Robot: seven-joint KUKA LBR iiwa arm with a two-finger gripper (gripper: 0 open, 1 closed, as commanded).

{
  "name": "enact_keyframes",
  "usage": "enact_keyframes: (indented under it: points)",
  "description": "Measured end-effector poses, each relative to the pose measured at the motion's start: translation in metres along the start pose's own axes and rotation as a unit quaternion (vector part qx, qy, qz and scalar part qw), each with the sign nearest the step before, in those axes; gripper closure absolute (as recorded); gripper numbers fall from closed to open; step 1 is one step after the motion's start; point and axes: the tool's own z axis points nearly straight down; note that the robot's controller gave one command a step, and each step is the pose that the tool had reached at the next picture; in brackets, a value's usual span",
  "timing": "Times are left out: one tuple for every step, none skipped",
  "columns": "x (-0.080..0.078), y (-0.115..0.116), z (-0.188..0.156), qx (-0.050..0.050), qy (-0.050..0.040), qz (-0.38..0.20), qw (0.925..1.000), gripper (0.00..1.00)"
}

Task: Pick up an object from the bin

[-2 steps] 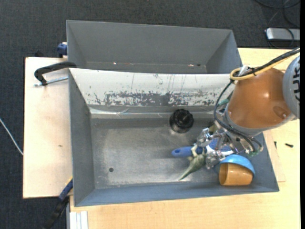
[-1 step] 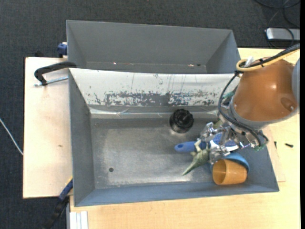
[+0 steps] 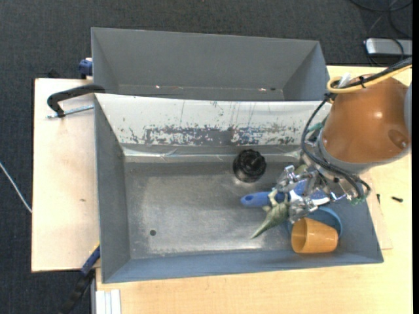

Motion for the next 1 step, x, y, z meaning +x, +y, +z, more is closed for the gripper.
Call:
enact_keyframes:
  points:
    - [-0.0008, 0.0002, -0.0025, -0.001, 0.0007, 0.001, 1.0, 1.0]
